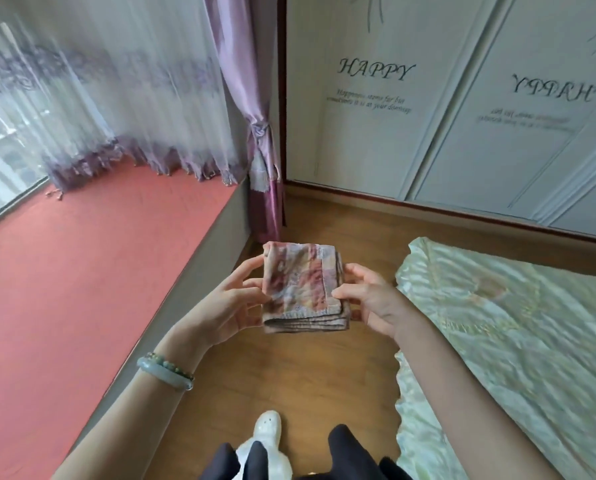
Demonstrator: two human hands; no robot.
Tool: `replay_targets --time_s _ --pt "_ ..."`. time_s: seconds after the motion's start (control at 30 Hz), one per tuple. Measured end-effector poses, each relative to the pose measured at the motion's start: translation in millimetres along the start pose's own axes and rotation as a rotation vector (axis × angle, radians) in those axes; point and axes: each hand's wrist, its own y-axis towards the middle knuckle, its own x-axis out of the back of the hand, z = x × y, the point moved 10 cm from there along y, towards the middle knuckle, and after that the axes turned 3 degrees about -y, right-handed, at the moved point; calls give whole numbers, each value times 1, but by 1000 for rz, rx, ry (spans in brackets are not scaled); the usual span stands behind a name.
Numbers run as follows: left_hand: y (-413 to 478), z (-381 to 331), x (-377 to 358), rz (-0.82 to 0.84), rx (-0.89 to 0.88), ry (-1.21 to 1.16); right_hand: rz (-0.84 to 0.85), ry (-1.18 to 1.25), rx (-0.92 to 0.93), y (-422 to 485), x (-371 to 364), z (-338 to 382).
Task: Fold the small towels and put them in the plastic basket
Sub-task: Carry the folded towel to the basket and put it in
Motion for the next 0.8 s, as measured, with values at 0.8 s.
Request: replay_targets --time_s 0.8 --pt "381 -126 -56 339 168 125 -314 118 84 227 190 159"
